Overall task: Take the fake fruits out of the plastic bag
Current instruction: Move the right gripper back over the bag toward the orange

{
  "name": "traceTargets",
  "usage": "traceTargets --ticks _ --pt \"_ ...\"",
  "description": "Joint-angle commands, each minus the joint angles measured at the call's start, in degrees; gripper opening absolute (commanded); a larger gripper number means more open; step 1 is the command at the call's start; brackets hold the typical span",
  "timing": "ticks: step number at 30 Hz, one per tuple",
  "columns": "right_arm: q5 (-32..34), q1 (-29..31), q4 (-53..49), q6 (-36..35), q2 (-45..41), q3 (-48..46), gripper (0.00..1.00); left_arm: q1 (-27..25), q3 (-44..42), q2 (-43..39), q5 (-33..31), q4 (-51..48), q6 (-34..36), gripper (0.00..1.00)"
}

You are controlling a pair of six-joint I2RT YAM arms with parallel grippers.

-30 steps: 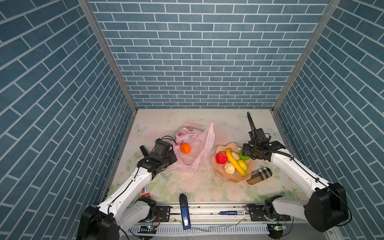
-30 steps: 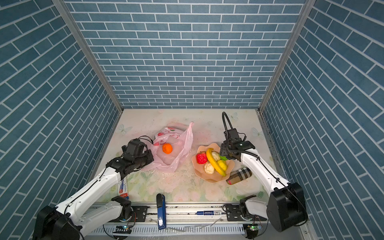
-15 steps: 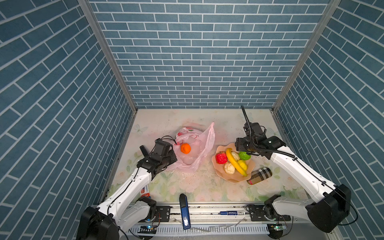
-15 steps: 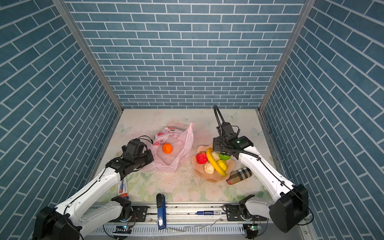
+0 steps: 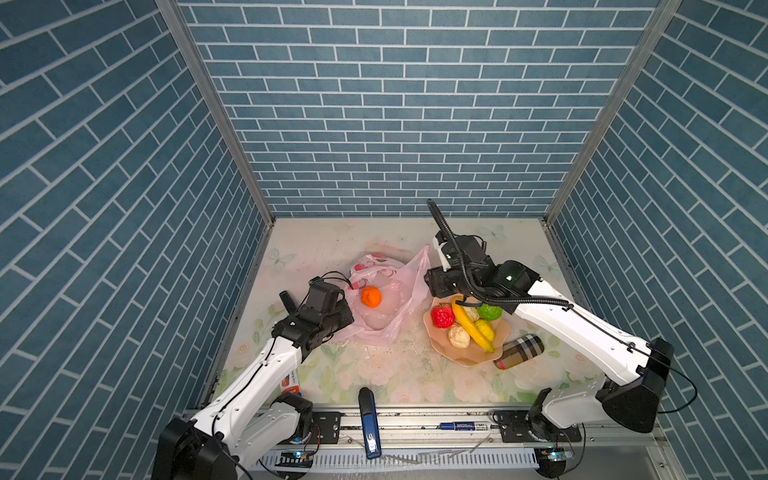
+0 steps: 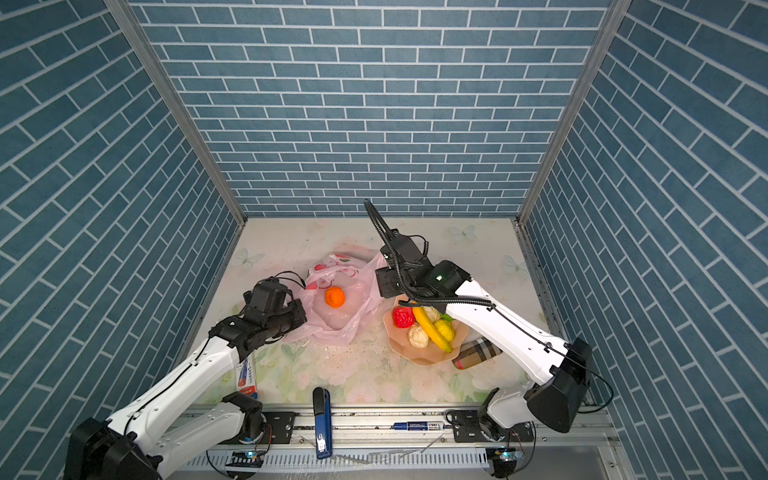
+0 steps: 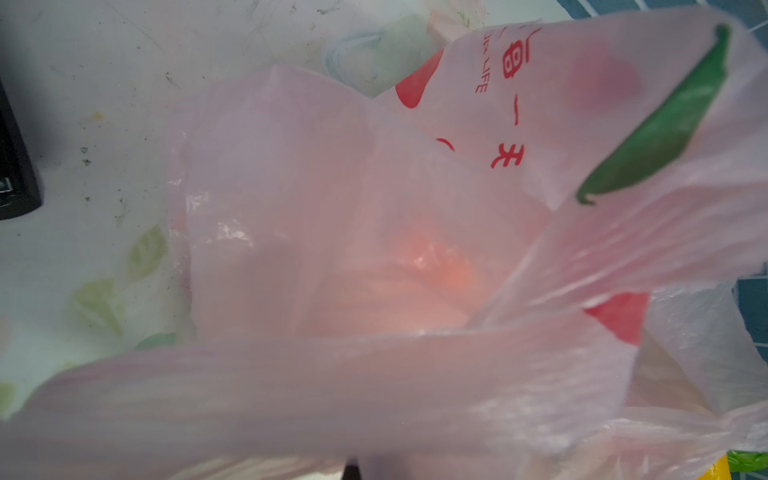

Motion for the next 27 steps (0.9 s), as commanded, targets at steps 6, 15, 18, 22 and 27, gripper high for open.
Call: traceTargets --ticks 6,15,18,22,27 --pt "1.3 7.29 4.29 -7.03 11.02 13.69 0.59 0.3 -1.46 -2.36 -0.02 -1.55 0.09 0.0" --pt "-2.69 8.12 6.28 -5.39 24.98 20.47 0.59 0.31 -2.41 -2.96 0.9 -0.99 -0.54 0.0" --pt "-3.43 7.95 6.1 -5.35 27.58 20.98 0.59 0.29 -2.3 -2.98 1.26 -1.33 -0.49 0.0" --pt "-5.03 7.09 6.22 -4.52 29.94 20.24 0.59 0.29 -2.53 -3.31 1.25 -1.86 -0.53 0.0" --pt "-7.43 4.7 7.64 -1.94 31.87 18.03 0.59 0.3 -3.34 -3.81 0.83 -2.47 -0.71 0.0"
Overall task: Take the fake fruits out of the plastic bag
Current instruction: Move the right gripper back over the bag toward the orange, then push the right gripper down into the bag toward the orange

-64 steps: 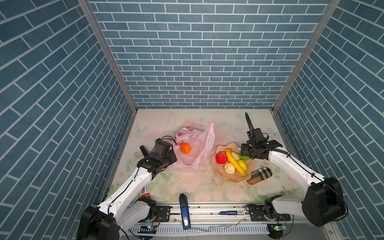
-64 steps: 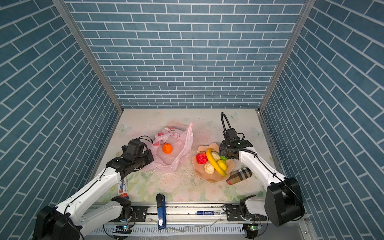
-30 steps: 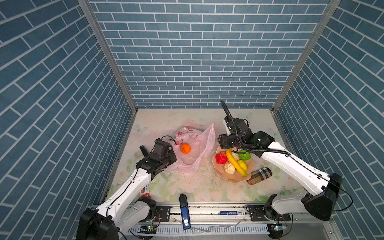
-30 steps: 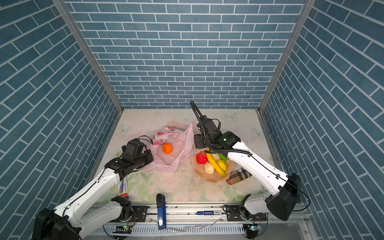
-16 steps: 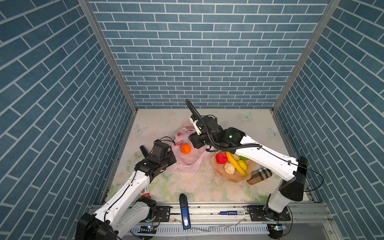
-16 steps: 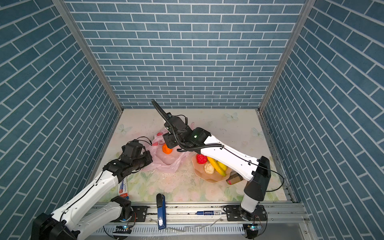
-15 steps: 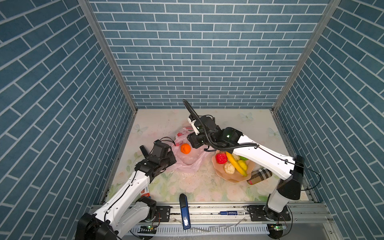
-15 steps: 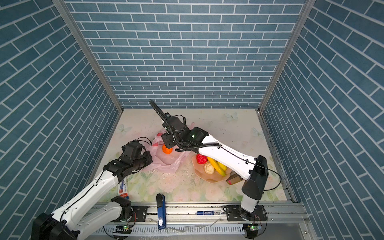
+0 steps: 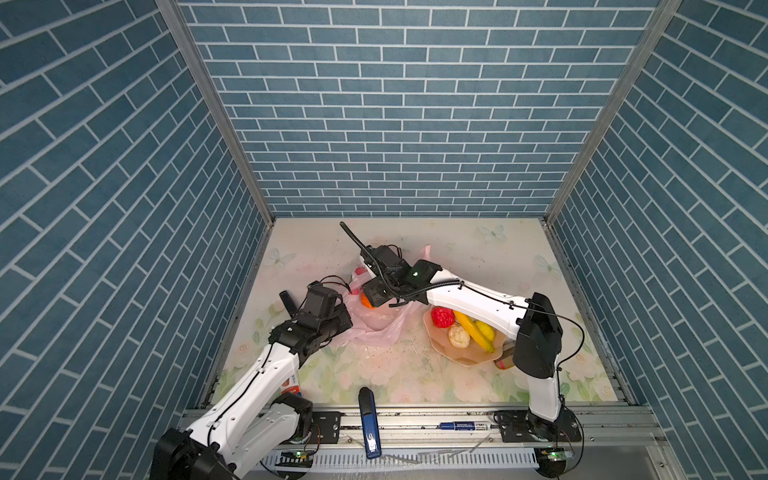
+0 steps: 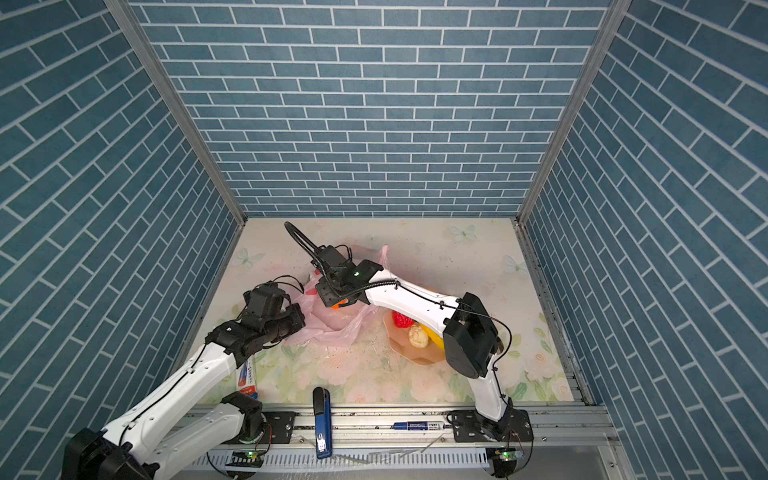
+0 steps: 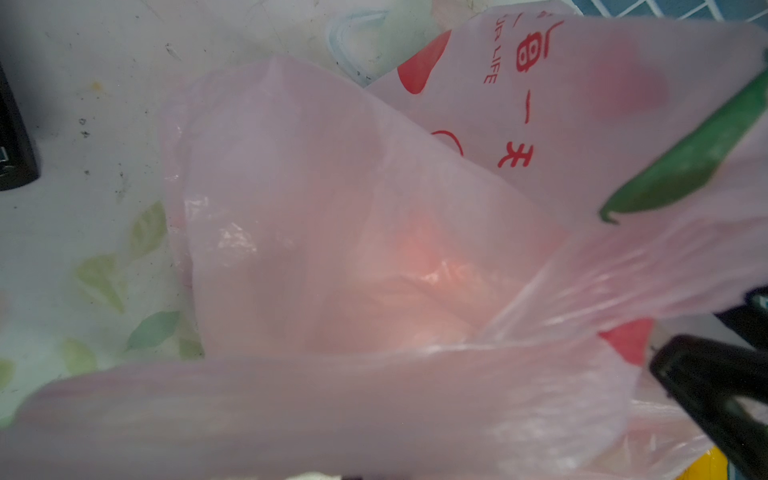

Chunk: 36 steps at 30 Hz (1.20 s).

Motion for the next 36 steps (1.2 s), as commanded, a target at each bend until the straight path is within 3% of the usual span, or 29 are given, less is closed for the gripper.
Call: traceTargets --ticks 1,17,36 --pt "-2.43 -1.89 1.69 2.27 1.63 -0.38 0.59 0.29 -1.27 -0.98 -0.39 -1.47 -0.34 0.0" --pt "-5.46 -3.43 2.02 3.28 8.9 2.25 0.63 0.32 -1.42 0.44 -0.22 -1.11 -0.01 0.0" --pt "-10.0 -5.8 9.57 8.07 15.65 3.2 0.7 0.33 -2.32 0.44 0.29 -2.11 0.44 0.0"
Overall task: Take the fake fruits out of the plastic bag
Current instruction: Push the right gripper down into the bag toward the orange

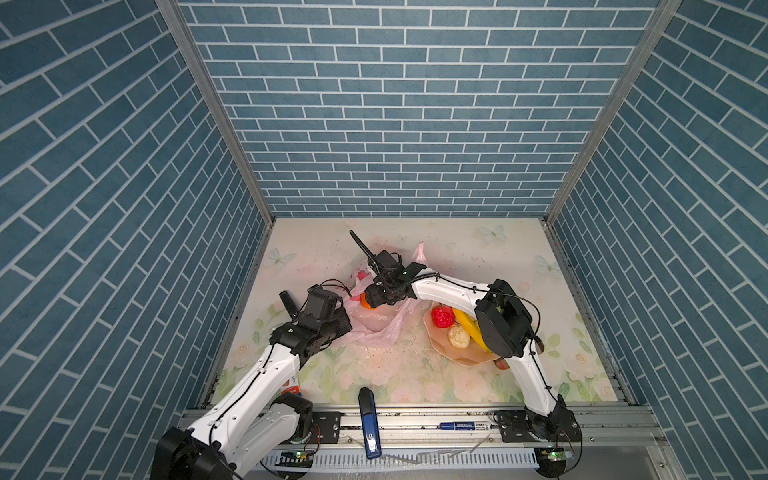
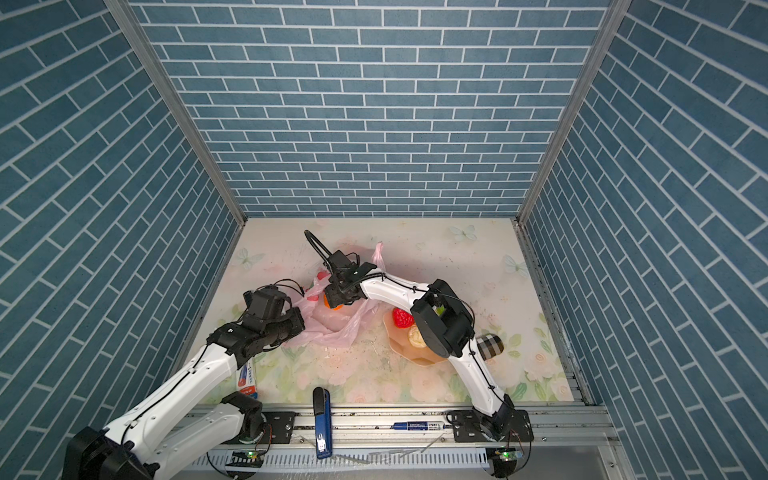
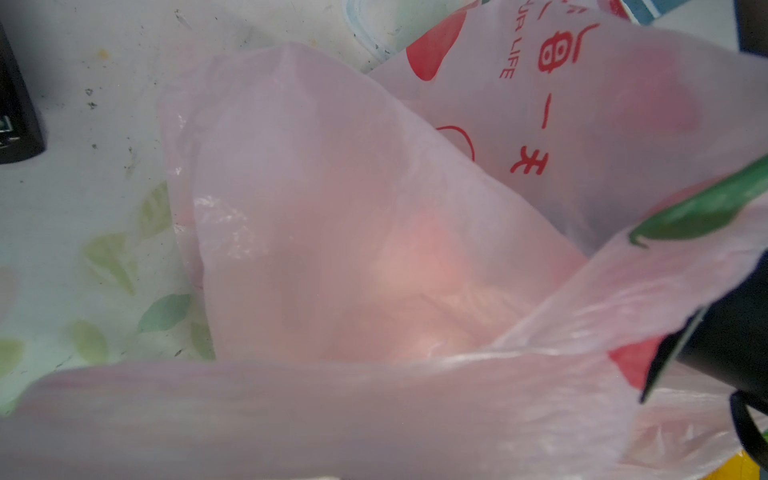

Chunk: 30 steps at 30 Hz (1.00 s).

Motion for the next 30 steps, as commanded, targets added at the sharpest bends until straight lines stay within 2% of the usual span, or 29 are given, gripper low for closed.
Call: traceTargets --ticks 1,19,30 --pt "-1.38 -0.46 2.35 2.62 1.24 2.71 0.7 0.18 -1.28 0.14 0.24 -1.36 0.54 0.0" --pt "-5.24 -0.75 7.89 6.21 3.51 2.49 0.66 0.25 -1.95 1.05 0.86 0.03 1.11 0.0" --pt "-5.94 -0.35 8.51 6.96 3.72 2.01 0.51 0.33 -1.73 2.39 0.35 1.6 0.94 0.0"
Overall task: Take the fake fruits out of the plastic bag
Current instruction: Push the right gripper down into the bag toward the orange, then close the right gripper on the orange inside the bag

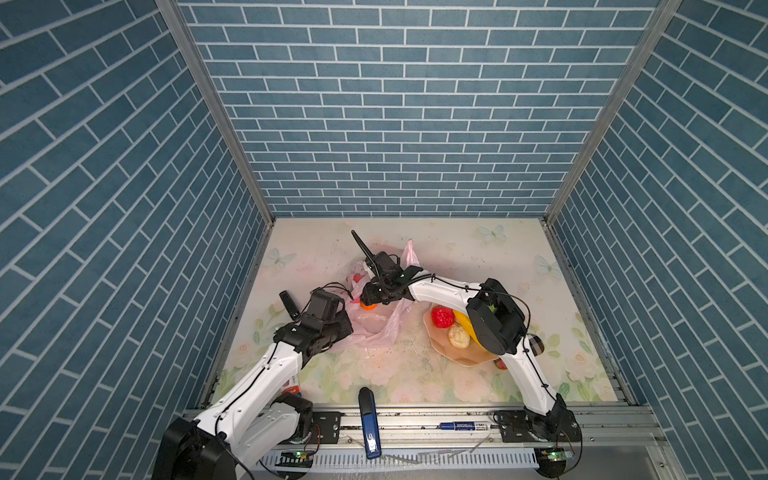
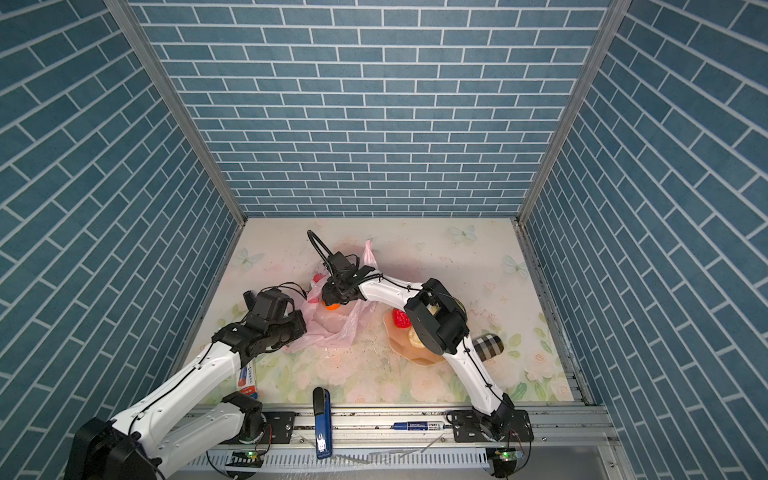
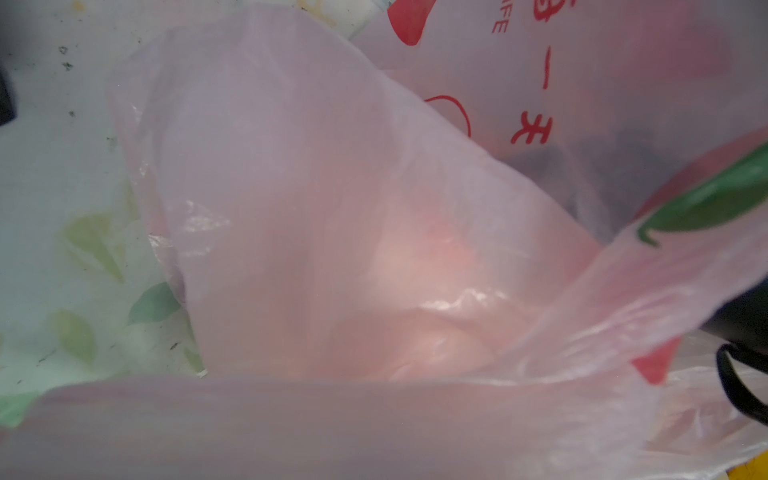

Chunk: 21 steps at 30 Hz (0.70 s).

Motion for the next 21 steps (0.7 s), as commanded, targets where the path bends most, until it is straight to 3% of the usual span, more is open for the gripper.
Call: traceTargets --ticks 1,9,21 --pt "-0.63 0.16 0.53 1.41 0.52 1.8 0.49 0.24 -0.12 0.4 -0.7 0.51 0.47 0.0" --pt "-0.21 0.61 -0.46 0.22 -2.99 -0.3 0.4 0.3 2.3 2.09 -1.99 1.35 0.81 0.0" --pt "1.4 1.95 -5.47 -3.04 -11.39 -3.69 0.37 0.26 5.96 4.04 -5.68 2.64 1.16 0.0"
